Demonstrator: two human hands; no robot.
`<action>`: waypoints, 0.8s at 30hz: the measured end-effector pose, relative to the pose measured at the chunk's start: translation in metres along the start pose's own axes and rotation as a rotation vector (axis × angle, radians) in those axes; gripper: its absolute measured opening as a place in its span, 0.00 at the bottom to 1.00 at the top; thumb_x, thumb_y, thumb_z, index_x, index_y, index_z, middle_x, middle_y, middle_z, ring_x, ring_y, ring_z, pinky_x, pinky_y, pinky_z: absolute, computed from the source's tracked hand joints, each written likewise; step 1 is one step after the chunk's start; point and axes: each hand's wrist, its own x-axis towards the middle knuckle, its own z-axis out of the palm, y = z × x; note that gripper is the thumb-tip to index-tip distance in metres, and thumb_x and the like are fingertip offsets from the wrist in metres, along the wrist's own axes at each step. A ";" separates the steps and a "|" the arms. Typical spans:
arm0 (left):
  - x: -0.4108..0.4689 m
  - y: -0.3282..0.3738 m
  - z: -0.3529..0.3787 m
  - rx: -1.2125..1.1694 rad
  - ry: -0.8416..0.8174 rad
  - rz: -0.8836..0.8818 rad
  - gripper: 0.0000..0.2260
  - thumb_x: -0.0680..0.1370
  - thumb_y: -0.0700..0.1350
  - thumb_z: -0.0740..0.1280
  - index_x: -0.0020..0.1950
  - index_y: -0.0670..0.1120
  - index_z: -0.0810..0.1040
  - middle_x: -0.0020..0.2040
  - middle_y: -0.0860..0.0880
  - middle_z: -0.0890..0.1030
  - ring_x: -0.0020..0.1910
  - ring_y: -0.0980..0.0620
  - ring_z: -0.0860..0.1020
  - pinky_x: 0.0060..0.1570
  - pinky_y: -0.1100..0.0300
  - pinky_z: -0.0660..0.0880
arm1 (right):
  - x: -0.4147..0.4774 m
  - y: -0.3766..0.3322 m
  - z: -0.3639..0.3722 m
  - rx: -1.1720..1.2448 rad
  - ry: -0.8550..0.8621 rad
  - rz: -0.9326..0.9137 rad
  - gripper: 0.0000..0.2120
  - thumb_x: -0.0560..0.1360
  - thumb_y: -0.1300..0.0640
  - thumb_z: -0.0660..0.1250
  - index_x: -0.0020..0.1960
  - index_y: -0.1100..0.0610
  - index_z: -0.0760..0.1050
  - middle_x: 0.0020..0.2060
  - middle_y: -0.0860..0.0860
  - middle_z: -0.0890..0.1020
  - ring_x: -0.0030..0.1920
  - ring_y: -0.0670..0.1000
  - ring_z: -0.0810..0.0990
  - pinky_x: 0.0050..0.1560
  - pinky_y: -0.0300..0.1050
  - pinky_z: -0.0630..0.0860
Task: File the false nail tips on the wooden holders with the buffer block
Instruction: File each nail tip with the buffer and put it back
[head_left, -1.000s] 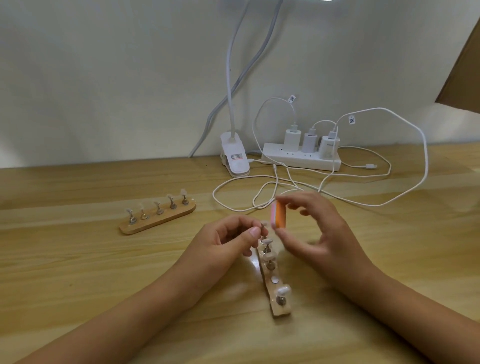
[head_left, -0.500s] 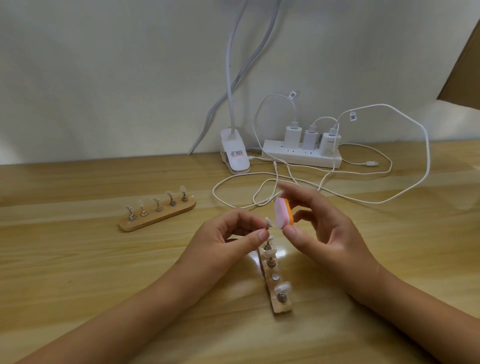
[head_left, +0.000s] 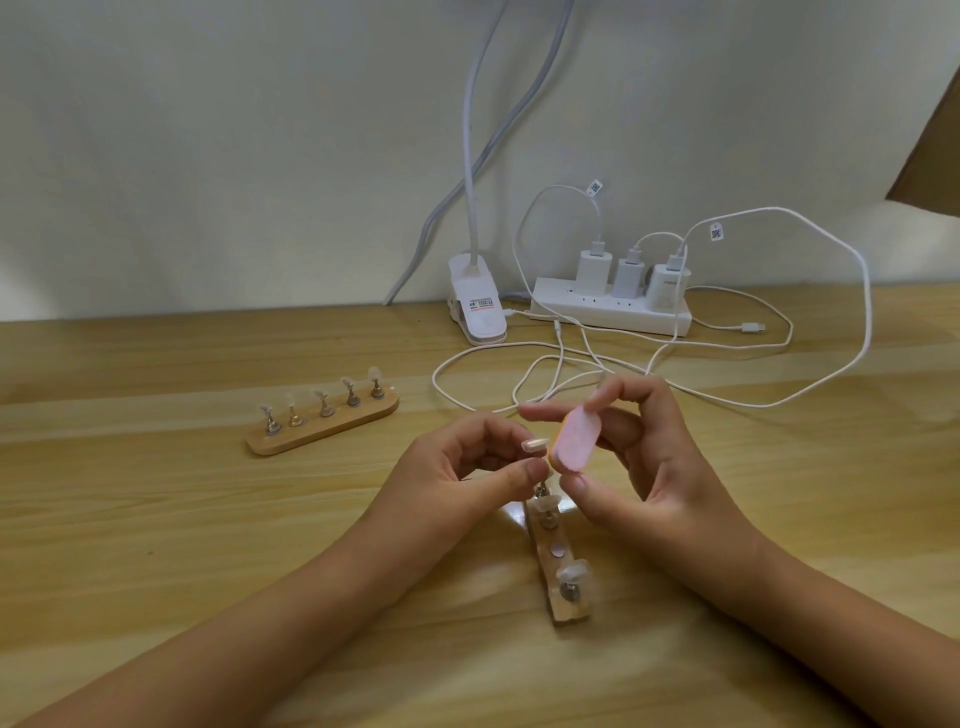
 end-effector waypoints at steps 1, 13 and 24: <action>0.000 0.000 0.000 0.010 -0.001 0.002 0.07 0.69 0.51 0.74 0.45 0.54 0.82 0.44 0.51 0.84 0.46 0.54 0.82 0.47 0.61 0.77 | 0.000 -0.001 0.000 -0.003 0.004 0.000 0.19 0.73 0.56 0.69 0.58 0.51 0.62 0.62 0.49 0.82 0.62 0.52 0.80 0.62 0.39 0.72; -0.002 0.003 -0.001 0.106 0.002 -0.003 0.06 0.70 0.51 0.74 0.46 0.55 0.85 0.43 0.52 0.85 0.44 0.58 0.81 0.46 0.66 0.75 | 0.001 0.005 -0.003 -0.163 0.047 -0.078 0.22 0.72 0.56 0.69 0.65 0.52 0.70 0.62 0.45 0.78 0.66 0.53 0.76 0.64 0.53 0.74; -0.002 0.006 -0.001 -0.013 0.060 -0.019 0.05 0.71 0.49 0.72 0.46 0.53 0.84 0.47 0.49 0.84 0.45 0.56 0.80 0.47 0.64 0.77 | 0.007 0.010 -0.009 -0.151 0.143 0.089 0.19 0.72 0.52 0.70 0.62 0.47 0.75 0.58 0.41 0.81 0.63 0.44 0.77 0.64 0.50 0.75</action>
